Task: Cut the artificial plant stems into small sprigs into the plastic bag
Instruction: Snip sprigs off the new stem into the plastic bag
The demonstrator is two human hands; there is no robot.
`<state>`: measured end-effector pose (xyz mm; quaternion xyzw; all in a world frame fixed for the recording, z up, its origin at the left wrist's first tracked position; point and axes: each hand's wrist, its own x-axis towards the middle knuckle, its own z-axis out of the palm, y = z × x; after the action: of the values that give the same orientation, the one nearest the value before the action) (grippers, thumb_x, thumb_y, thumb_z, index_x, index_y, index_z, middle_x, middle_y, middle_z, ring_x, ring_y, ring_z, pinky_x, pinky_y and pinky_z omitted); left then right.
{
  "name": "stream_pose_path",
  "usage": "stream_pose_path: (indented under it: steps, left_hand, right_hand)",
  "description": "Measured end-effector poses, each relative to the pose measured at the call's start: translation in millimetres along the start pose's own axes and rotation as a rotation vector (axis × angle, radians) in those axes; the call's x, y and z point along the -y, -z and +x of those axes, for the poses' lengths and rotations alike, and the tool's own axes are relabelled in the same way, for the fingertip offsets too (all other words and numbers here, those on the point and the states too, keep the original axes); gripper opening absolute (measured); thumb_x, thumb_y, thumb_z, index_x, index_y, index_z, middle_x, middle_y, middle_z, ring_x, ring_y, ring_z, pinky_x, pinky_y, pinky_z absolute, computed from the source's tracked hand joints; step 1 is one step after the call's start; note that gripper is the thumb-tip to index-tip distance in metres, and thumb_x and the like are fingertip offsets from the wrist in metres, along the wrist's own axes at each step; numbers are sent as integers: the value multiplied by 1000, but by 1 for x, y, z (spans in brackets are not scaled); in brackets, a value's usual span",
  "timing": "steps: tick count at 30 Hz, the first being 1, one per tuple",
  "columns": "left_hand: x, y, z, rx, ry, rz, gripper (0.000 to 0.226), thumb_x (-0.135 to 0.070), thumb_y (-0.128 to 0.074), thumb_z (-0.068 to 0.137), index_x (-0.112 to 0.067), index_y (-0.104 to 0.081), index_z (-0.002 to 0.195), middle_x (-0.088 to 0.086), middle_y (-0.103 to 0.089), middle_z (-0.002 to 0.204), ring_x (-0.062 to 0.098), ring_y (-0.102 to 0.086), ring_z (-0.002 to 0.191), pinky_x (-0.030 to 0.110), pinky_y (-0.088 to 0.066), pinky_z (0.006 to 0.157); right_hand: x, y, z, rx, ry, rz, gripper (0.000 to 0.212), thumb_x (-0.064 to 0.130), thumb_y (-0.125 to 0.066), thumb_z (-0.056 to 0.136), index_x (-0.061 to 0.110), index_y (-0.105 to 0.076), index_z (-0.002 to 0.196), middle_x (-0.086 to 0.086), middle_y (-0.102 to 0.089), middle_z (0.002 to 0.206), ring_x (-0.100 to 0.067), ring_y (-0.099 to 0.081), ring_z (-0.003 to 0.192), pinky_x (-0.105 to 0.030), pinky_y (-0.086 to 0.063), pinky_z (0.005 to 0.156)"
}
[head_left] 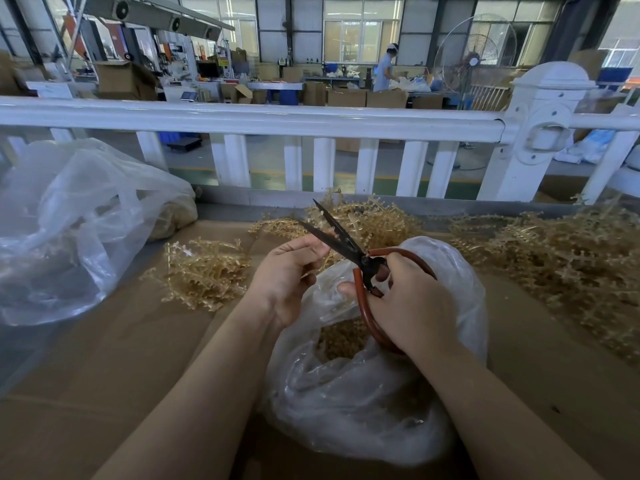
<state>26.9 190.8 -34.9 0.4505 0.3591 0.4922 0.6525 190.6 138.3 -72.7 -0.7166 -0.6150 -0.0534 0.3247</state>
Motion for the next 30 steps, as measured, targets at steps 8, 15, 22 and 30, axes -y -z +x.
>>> stream_pose_path:
  steps: [8,15,22,30]
  left_hand:
    - [0,0,0,-1,18,-33,20,-2,-65,86,-17,-71,76,-10,-61,64,5,-43,59,22,-31,58]
    - [0,0,-1,14,26,-24,9,-11,-70,75,-18,-70,81,-11,-61,66,5,-43,60,22,-31,60]
    - [-1,1,-2,53,23,-13,4,-20,-72,68,-20,-76,70,-11,-59,68,5,-42,62,23,-30,60]
    - [-1,3,0,66,19,-2,3,-18,-71,68,-20,-72,65,-9,-59,66,7,-43,63,23,-31,60]
  right_hand:
    - [2,2,-2,-57,-16,-15,55,90,-48,72,36,-45,79,18,-50,65,3,-46,57,-14,-27,50]
    - [2,4,-2,-68,2,-15,54,88,-50,72,35,-47,80,20,-49,65,6,-42,57,-12,-24,51]
    - [1,4,-3,-84,18,-4,53,86,-52,73,34,-48,81,20,-49,67,0,-45,57,-14,-29,53]
    - [3,5,-3,-96,21,-1,61,91,-35,70,33,-50,82,20,-49,68,3,-39,55,-13,-28,52]
